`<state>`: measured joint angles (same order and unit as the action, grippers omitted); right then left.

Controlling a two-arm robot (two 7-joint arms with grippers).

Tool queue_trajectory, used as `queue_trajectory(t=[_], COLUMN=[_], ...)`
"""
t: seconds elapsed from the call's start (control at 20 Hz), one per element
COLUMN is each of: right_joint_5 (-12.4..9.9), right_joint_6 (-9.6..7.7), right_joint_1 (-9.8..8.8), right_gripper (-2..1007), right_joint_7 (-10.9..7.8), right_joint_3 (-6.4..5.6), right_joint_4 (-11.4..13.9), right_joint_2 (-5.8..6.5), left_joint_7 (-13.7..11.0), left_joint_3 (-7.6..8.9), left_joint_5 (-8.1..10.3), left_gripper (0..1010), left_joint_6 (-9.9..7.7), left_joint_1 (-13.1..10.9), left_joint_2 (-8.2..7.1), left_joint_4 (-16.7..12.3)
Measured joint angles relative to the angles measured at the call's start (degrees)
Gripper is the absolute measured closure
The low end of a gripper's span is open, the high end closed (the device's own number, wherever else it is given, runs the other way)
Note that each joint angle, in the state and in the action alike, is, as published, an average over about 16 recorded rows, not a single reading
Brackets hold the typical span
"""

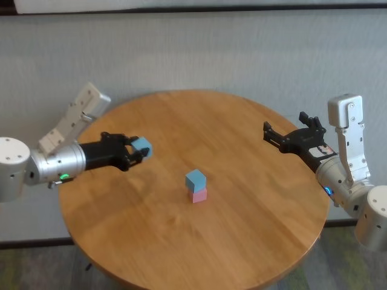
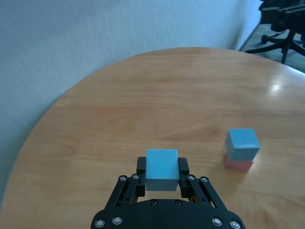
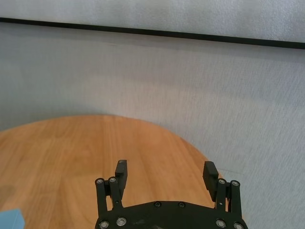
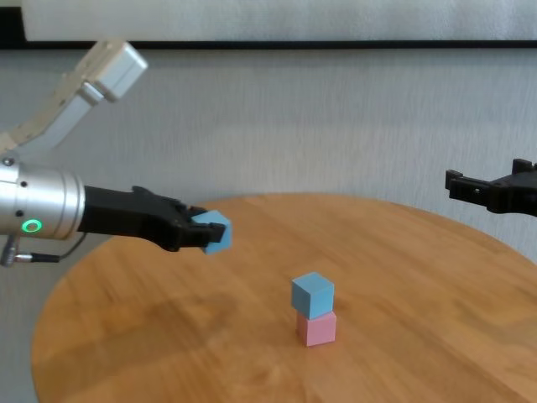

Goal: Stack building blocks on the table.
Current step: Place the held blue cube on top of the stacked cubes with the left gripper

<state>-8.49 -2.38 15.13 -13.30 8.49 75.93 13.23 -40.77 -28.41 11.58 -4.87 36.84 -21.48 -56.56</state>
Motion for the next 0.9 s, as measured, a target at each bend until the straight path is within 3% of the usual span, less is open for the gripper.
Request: queue_trajectory(t=[0.35,0.9], right_joint_5=[0.0,0.0], right_joint_6=[0.0,0.0], right_joint_1=[0.0,0.0], right_gripper=[1,1], right_joint_7=[0.0,0.0], right_joint_3=[0.0,0.0], right_joint_4=[0.0,0.0], right_joint_2=[0.0,0.0], left_joint_7=[0.2,0.0], left_joint_3=[-1.89,-3.71], left_joint_5=[0.07,1.36], left_gripper=[609,609], left_joint_6=[-1.43,-2.46], left_joint_1=[-1.0,-1.8], left_joint_2=[-0.35,-0.84], left_joint_4=[-4.7,-7.5])
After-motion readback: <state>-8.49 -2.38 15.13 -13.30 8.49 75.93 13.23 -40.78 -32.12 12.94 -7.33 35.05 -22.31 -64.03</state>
